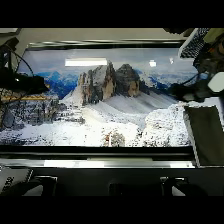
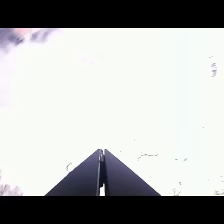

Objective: Fold the clothes and pants, and hang the long-sleeved shirts on hangers.

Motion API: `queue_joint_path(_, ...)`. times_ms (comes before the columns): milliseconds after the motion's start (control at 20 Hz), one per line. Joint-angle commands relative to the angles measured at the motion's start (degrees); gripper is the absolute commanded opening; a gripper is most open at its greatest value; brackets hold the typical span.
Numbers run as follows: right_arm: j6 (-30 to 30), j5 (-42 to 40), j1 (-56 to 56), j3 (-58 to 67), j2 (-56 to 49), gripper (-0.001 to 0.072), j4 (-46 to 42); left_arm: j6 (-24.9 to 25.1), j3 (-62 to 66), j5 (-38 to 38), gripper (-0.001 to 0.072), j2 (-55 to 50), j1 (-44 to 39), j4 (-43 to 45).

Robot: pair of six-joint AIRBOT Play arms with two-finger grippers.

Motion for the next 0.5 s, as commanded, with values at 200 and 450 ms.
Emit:
queue_joint_path(200,-1.90,2.64,10.14,0.17,0.04,0.0034,0.87,-0.46,-7.74,0.42,0.0016,6.64,-1.90,3.93)
queue_joint_path(450,-1.92,2.84,10.16,0.17,0.04,0.0034,0.90,-0.46,-7.78,0.46,0.0016,6.45,-1.90,3.91)
